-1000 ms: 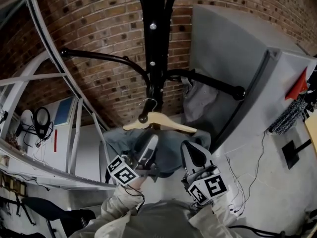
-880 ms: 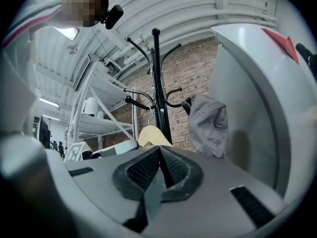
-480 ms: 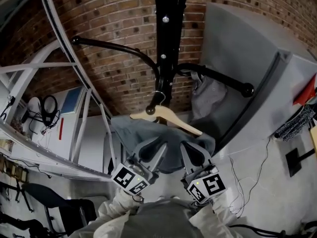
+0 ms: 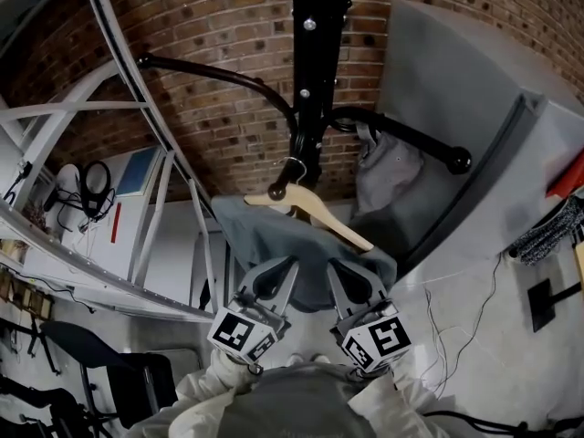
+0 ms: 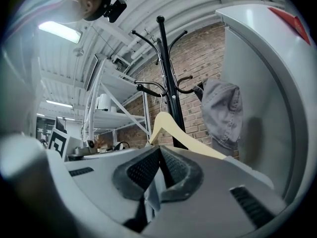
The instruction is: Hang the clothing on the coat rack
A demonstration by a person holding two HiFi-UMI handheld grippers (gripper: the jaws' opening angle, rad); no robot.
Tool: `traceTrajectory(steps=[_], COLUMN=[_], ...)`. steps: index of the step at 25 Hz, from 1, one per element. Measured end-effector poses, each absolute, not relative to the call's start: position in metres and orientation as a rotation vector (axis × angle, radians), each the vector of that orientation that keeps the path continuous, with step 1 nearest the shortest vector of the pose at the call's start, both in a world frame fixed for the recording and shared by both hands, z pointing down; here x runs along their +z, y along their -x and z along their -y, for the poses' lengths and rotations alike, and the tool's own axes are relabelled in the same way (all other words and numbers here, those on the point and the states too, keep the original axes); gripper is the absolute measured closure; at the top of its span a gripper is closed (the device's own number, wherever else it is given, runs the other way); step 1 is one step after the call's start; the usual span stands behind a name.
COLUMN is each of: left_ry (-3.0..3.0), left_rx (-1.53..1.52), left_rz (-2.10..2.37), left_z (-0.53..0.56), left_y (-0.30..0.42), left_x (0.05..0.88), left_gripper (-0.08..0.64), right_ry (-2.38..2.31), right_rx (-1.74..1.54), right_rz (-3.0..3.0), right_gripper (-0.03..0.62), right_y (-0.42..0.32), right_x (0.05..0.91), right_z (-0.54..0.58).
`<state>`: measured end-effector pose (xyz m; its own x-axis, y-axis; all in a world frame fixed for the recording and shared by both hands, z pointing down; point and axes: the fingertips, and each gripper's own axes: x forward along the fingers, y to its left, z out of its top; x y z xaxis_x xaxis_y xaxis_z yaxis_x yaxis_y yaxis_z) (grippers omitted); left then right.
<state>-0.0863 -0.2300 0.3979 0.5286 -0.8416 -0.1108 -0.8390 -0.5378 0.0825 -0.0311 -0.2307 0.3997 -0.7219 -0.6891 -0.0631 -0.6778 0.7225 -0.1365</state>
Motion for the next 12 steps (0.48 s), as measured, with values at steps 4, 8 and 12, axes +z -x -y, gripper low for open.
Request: traceTrajectory(steps=[4,8,12], left_ry=[-2.681,-2.668,-2.673], left_rx=[-0.184,-0.212,-0.225], left_rz=[1.56,1.548,1.533], left_z=[0.224,0.212,0.197], left_y=[0.087,0.085,0.086], left_x=[0.406,0.412,0.412], left_gripper=[0.551,0.551,0.551], right_ry=[1.085,1.087,1.104], right_rx=[-0.167,-0.188,-0.198], right_rz=[-2.838,-2.847,-2.85], right_gripper=[0.568,0.568,0.568], right_y=[0.03,0.027,0.027], right_x=[0.406,0.414,0.417], right_z=[0.224,0.217,0.202])
